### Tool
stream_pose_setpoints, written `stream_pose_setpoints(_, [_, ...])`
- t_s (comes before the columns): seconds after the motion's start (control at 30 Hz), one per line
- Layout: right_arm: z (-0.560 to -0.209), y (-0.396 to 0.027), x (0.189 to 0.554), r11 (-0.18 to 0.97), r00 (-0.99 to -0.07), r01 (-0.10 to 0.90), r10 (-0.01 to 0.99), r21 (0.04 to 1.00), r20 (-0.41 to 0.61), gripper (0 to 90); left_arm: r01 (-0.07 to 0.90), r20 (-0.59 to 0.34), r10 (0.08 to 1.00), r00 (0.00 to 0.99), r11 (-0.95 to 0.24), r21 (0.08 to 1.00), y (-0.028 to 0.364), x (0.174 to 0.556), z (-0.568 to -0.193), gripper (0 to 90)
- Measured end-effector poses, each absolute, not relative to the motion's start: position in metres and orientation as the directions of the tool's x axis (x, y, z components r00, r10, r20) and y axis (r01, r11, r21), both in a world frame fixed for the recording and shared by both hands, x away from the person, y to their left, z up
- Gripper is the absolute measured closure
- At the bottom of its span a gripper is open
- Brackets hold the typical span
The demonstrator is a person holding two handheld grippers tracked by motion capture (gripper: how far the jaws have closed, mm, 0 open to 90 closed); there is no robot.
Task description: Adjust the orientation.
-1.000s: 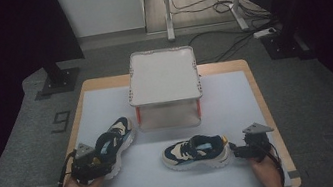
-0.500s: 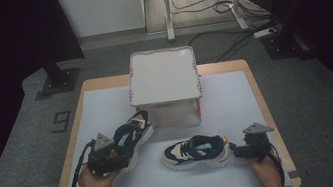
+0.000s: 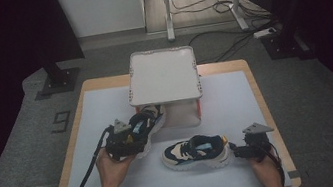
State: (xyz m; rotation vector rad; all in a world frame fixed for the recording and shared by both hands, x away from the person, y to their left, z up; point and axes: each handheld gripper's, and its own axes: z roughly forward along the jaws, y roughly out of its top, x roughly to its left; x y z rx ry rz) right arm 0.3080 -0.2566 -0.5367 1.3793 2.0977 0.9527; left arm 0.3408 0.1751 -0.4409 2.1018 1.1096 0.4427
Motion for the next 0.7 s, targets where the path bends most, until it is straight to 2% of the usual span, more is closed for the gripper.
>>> stream_pose_setpoints(0.5, [-0.537,-0.257,0.308,0.259,-0.398,0.606,0.918,0.752,0.005,13.9,0.591,-0.027,0.852,0.523,-0.340,0.731,0.134,0.377,-0.456,24.9])
stream_pose_setpoints(0.7, [-0.537,-0.257,0.308,0.259,-0.398,0.606,0.917,0.752,0.005,13.9,0.600,-0.035,0.867,0.497,-0.315,0.735,0.132,0.386,-0.459,24.8])
